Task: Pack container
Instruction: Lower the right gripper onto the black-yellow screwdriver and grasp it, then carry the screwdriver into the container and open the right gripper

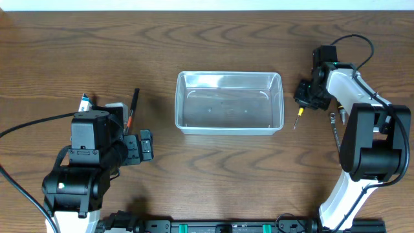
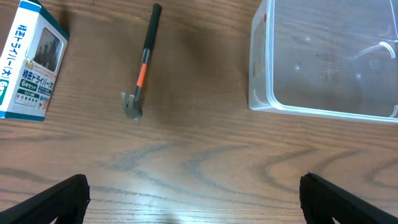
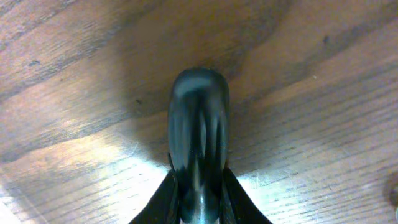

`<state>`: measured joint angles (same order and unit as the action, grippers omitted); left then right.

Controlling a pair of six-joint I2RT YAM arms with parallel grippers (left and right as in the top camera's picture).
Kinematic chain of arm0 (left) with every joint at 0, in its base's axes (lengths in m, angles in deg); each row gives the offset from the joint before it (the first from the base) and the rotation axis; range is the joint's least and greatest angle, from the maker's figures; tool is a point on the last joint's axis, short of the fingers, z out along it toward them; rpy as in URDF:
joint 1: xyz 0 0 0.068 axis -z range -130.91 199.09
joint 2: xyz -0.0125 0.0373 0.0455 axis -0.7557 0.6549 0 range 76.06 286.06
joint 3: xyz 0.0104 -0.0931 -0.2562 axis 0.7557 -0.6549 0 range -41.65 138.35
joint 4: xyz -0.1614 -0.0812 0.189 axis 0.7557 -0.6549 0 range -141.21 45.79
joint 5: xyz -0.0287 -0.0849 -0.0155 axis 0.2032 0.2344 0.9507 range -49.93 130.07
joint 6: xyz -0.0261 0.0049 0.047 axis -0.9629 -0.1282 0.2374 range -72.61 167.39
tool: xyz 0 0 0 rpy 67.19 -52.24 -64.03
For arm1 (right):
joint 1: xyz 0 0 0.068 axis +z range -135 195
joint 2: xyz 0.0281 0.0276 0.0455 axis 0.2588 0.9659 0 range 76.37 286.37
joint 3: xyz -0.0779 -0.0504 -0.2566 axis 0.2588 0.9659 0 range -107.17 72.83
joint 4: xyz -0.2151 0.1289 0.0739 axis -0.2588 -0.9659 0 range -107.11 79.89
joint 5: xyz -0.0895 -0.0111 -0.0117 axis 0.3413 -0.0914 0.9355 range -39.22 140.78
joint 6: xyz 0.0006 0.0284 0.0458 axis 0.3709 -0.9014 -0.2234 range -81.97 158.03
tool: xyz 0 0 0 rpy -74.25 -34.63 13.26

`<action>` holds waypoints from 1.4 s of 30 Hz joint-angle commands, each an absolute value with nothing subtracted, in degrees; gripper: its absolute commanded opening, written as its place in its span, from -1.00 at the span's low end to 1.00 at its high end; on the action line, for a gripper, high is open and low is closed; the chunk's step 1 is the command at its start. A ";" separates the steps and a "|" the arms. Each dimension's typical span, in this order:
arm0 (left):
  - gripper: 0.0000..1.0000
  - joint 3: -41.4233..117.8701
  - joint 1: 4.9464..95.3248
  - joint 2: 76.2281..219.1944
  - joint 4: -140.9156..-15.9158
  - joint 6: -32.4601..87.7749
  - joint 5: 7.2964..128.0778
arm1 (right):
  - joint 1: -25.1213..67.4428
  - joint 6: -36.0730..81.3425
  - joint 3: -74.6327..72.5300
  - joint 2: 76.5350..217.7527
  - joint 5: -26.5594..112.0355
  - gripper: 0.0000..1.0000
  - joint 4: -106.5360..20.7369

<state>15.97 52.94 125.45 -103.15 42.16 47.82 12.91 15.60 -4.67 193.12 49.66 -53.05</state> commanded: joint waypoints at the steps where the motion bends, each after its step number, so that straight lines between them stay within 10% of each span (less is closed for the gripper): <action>1: 0.96 17.15 53.03 125.36 -103.28 43.30 46.79 | 12.95 20.38 -6.22 195.72 47.69 -0.98 -54.04; 14: 0.96 17.15 53.03 125.36 -102.49 43.08 40.67 | 16.60 35.36 -31.29 185.91 46.95 -0.97 -74.08; 28: 0.96 17.15 53.03 125.36 -102.51 43.12 40.65 | 41.67 83.31 -33.76 185.38 45.92 -0.97 -77.12; 42: 0.96 17.55 53.01 125.36 -103.32 43.08 40.63 | 43.82 86.48 -27.97 201.05 38.31 -0.92 -72.75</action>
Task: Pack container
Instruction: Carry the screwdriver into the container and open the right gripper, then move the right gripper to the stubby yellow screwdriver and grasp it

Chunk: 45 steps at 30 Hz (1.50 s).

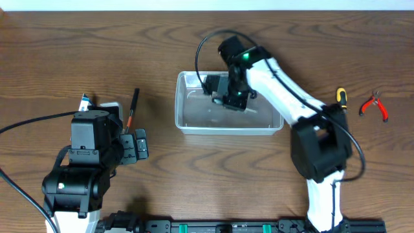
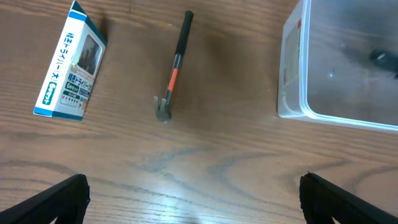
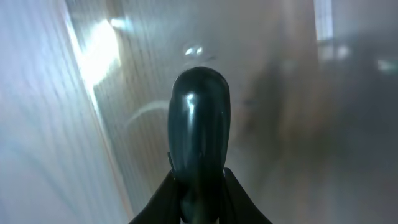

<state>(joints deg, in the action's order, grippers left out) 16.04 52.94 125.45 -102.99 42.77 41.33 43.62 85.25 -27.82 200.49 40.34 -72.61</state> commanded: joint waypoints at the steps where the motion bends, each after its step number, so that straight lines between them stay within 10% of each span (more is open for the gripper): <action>1: 0.96 18.14 52.92 125.36 -103.41 43.10 40.65 | 43.79 86.48 -27.97 201.36 38.31 -0.92 -72.75; 13: 0.96 42.20 39.35 132.66 -115.47 45.29 40.82 | 43.73 86.50 -27.92 201.99 38.31 -0.65 -72.77; 20: 0.96 44.61 37.36 137.38 -117.83 45.29 40.89 | 43.68 86.48 -27.92 202.02 38.31 0.10 -72.66; 31: 0.96 44.61 37.36 137.25 -117.53 46.77 40.87 | 40.54 71.59 -34.70 192.57 46.38 0.18 -71.26; 33: 0.96 44.61 37.36 137.25 -117.53 46.77 40.87 | 38.24 64.34 -36.71 188.05 51.14 0.22 -71.30; 35: 0.96 44.61 37.36 137.25 -117.44 46.77 40.87 | 34.55 55.20 -37.43 183.39 54.97 0.99 -71.48; 45: 0.96 44.61 37.36 137.36 -116.39 46.77 40.87 | 2.96 42.13 -36.21 174.54 51.84 0.99 -87.56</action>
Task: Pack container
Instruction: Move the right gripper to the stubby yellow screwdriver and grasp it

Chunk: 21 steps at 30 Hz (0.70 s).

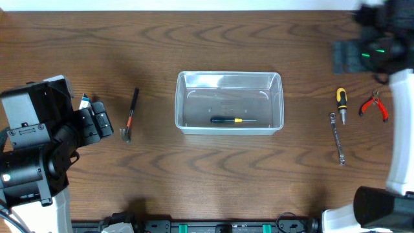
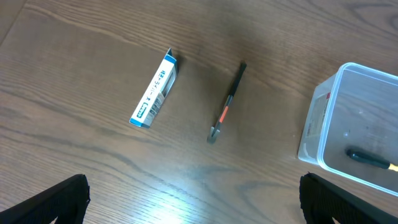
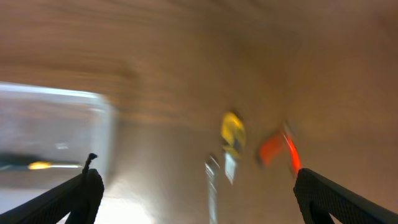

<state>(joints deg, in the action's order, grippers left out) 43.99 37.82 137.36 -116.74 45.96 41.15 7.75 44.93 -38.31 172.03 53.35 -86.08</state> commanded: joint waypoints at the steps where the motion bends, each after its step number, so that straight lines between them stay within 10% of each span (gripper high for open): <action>1: 0.96 44.61 37.36 137.36 -116.17 46.75 40.87 | 0.65 42.85 -34.87 174.61 51.84 0.98 -87.48; 21: 0.96 44.58 37.38 137.36 -116.17 46.71 40.91 | -4.34 55.88 -7.60 182.10 48.52 0.99 -60.44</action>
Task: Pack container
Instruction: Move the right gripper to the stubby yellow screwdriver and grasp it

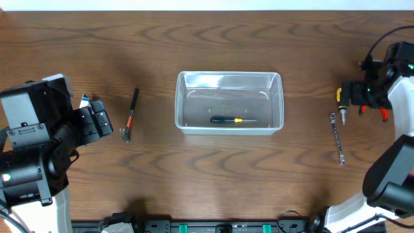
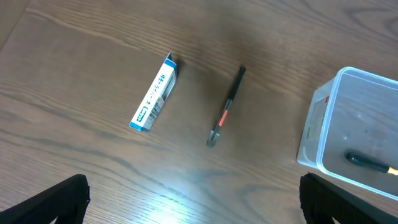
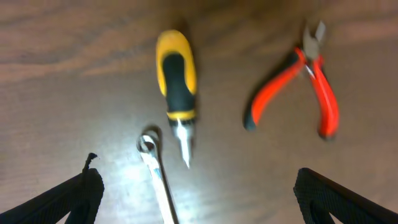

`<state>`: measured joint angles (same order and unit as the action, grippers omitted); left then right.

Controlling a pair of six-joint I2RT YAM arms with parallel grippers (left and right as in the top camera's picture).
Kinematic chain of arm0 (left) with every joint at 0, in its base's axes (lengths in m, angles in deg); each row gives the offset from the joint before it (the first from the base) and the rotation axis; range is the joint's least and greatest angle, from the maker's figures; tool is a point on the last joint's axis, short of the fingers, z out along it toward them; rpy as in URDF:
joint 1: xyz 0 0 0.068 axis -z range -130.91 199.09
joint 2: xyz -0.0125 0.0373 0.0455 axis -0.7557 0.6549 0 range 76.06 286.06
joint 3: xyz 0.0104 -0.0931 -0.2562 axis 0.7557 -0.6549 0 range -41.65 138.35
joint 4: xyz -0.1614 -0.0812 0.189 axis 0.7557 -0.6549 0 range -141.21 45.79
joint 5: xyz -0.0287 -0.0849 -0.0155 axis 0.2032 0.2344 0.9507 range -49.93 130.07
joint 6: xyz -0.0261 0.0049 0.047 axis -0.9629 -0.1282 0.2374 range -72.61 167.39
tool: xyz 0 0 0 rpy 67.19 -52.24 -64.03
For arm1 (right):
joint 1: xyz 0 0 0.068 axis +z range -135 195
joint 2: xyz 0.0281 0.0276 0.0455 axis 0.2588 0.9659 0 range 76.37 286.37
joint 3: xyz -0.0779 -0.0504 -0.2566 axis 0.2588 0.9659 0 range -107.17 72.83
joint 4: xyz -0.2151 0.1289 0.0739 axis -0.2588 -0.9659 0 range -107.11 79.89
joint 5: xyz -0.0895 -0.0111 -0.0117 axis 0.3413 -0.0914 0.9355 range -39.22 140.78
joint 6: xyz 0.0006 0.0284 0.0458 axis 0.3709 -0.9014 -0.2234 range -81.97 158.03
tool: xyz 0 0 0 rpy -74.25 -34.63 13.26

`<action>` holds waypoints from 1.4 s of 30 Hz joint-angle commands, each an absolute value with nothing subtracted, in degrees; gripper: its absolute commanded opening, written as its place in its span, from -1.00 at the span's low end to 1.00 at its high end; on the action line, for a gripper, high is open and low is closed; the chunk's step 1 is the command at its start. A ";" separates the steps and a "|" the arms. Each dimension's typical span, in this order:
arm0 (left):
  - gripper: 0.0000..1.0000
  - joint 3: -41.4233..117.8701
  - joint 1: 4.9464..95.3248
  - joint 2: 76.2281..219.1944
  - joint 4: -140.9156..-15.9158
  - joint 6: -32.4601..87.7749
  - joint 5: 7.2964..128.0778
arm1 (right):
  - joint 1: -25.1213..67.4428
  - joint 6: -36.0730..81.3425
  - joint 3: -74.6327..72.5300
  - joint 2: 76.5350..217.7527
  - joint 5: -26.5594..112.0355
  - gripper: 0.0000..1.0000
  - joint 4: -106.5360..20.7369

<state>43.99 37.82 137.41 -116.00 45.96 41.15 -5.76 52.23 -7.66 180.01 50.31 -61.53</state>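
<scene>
A clear plastic container (image 1: pixel 229 101) stands mid-table with a black-handled screwdriver (image 1: pixel 226 120) lying inside. At the right lie a yellow-and-black screwdriver (image 3: pixel 176 86), red pliers (image 3: pixel 303 79) and a silver wrench (image 1: pixel 337 138). My right gripper (image 3: pixel 196 196) hovers open above them, holding nothing. A small hammer (image 2: pixel 226 107) and a blue-and-white box (image 2: pixel 155 99) lie left of the container. My left gripper (image 2: pixel 193 199) is open, high over the table's left side.
The container's left wall (image 2: pixel 313 129) shows at the right of the left wrist view. The table's far edge runs along the top of the overhead view. Bare wood (image 1: pixel 226 181) lies in front of the container.
My right gripper has come down from the table's far right corner to just over the yellow screwdriver and pliers, still open. The left arm has barely moved.
My right gripper was shut on the black-handled screwdriver at the table's right side. It then held it inside the container. Later the screwdriver lay in the container, the right gripper was open at the far right, and the left arm had pulled back and up. Now the right gripper is over the remaining tools.
</scene>
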 commanded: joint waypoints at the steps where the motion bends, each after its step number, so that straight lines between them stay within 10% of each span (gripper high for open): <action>1: 0.96 44.61 37.38 137.36 -116.20 46.71 40.91 | -4.05 56.86 -7.60 182.76 48.37 0.98 -59.96; 32: 0.96 44.61 37.38 137.36 -116.20 46.73 40.91 | -3.35 53.72 -7.60 197.91 49.28 0.83 -55.98; 42: 0.96 44.61 37.38 137.36 -116.22 46.73 40.91 | -3.35 51.75 -7.60 197.91 49.28 0.16 -56.68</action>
